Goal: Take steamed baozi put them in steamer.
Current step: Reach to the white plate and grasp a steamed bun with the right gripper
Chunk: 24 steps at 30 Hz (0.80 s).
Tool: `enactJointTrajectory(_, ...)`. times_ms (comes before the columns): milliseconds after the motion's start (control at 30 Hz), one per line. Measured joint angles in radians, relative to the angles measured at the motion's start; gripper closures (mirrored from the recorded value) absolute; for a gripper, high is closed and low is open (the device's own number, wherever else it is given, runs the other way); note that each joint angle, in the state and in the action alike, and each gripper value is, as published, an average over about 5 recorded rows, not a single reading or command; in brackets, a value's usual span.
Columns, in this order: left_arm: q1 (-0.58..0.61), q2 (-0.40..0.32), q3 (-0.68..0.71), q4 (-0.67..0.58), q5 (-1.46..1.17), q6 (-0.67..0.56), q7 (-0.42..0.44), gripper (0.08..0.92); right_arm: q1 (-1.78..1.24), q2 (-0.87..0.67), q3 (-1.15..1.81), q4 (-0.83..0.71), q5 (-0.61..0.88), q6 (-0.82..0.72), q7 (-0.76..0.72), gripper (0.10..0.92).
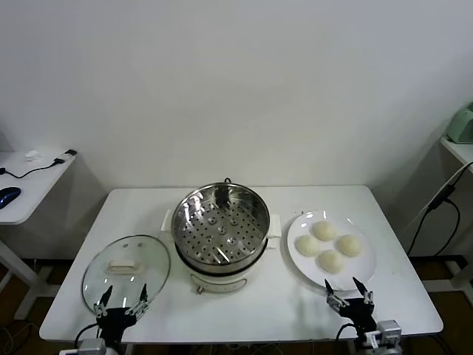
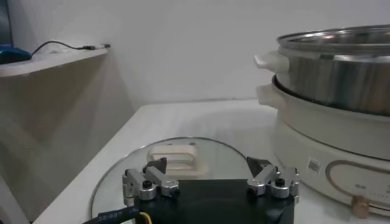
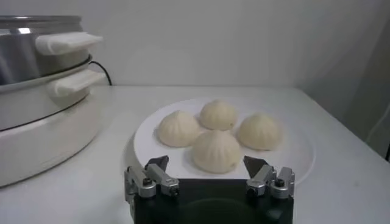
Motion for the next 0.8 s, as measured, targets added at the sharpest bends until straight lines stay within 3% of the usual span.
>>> enactJointTrajectory(400, 0.001, 0.019, -0.003, 0.002, -0.012, -0.005, -0.004, 0.177, 0.4, -0.232, -0.148, -0.12, 0.028, -0.118, -0.063, 0.203)
enactJointTrajectory(800, -0.006, 0.02, 0.003, 0.011, -0.007, -0.011, -0.004, 0.177, 1.077, -0.559, -0.756, -0.426, -0.052, -0.075, -0.56, 0.203)
